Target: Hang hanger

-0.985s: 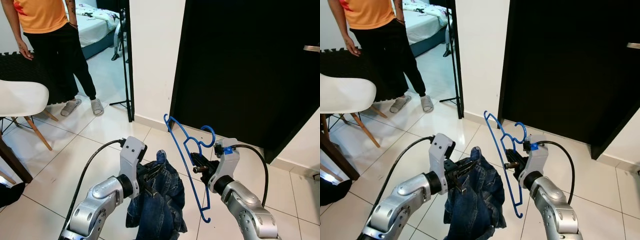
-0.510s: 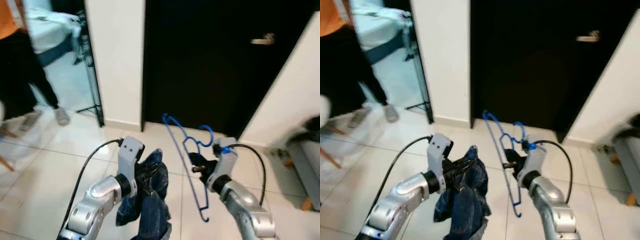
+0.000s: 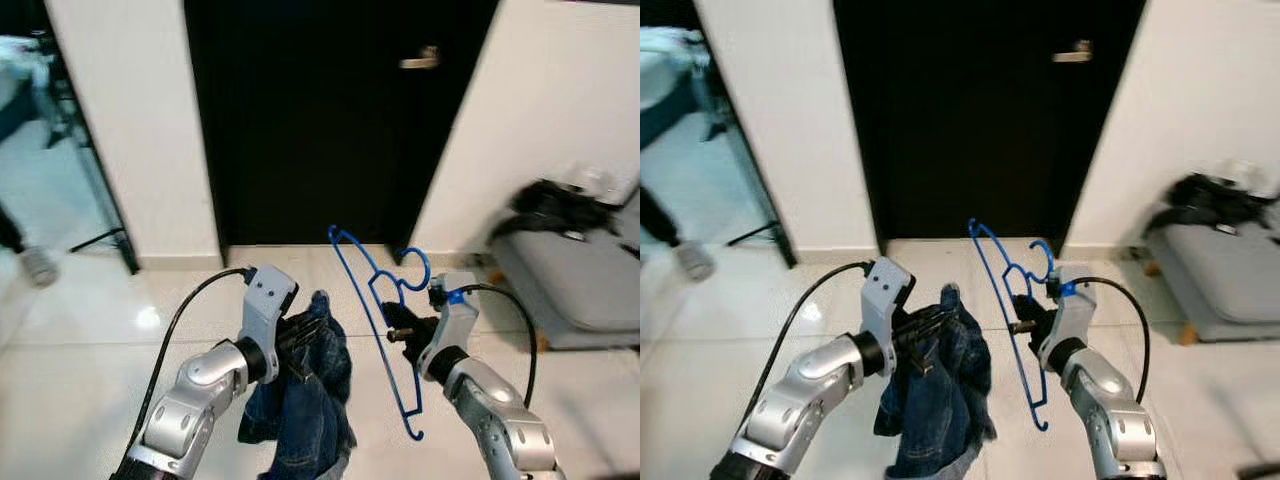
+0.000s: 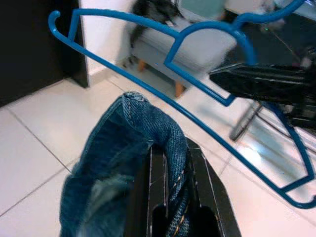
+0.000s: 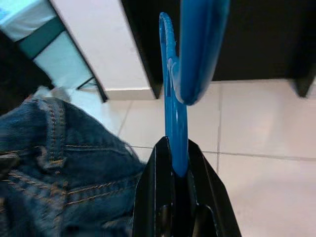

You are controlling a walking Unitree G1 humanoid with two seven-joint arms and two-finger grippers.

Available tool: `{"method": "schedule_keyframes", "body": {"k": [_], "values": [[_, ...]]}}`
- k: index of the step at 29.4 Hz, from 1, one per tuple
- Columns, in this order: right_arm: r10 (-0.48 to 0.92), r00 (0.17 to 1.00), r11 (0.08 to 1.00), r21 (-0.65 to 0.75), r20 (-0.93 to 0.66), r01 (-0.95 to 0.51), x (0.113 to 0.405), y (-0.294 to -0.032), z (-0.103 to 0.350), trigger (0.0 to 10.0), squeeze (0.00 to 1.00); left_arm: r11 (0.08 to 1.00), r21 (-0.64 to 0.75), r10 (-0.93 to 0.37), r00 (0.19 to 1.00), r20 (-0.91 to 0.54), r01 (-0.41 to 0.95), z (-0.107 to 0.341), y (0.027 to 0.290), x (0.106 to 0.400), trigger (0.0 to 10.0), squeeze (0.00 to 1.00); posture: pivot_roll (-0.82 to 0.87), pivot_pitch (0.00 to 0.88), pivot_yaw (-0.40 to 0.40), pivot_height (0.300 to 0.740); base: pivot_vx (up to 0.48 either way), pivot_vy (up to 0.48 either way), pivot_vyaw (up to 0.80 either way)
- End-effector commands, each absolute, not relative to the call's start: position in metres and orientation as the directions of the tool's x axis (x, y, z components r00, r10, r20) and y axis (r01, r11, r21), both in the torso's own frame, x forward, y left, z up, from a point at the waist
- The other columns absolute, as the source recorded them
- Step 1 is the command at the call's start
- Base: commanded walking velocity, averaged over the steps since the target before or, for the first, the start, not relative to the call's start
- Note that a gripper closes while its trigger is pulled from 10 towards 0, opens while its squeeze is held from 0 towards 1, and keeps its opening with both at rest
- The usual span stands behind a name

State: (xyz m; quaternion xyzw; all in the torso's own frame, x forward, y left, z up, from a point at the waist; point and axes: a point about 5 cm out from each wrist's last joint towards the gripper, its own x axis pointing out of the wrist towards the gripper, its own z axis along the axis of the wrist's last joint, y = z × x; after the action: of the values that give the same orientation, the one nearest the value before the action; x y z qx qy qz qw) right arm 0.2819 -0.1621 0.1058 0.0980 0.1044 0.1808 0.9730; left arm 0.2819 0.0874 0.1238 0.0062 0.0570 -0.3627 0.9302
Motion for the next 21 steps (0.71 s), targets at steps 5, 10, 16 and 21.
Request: {"method": "schedule_keyframes", "body": {"k": [5, 10, 16, 21], "values": [[0.389, 0.905, 0.91, 0.227, -0.172, -0.348, 0.283, -0.165, 0.108, 10.0, 0.0, 0.756, 0.019, -0.651, 0.754, -0.091, 0.654, 0.131, 0.085, 0.288, 10.0, 0.0, 0.0, 0.067, -0.048, 0.74, 0.0, 0.0, -0.8], [0.453, 0.878, 0.882, 0.221, -0.157, -0.416, 0.285, -0.158, 0.115, 10.0, 0.0, 0.779, 0.022, -0.622, 0.776, -0.1, 0.627, 0.129, 0.09, 0.287, 10.0, 0.0, -0.01, 0.06, -0.032, 0.74, 0.0, 0.0, -0.8], [0.451, 0.881, 0.882, 0.221, -0.143, -0.416, 0.29, -0.163, 0.121, 10.0, 0.0, 0.816, 0.095, -0.565, 0.822, -0.076, 0.57, 0.134, 0.096, 0.295, 10.0, 0.0, -0.02, 0.063, -0.025, 0.74, 0.0, 0.0, -0.8], [0.46, 0.877, 0.879, 0.207, -0.135, -0.429, 0.291, -0.169, 0.125, 10.0, 0.0, 0.814, 0.139, -0.563, 0.825, -0.046, 0.564, 0.14, 0.099, 0.301, 10.0, 0.0, -0.01, 0.068, -0.024, 0.74, 0.0, 0.0, -0.8]]}}
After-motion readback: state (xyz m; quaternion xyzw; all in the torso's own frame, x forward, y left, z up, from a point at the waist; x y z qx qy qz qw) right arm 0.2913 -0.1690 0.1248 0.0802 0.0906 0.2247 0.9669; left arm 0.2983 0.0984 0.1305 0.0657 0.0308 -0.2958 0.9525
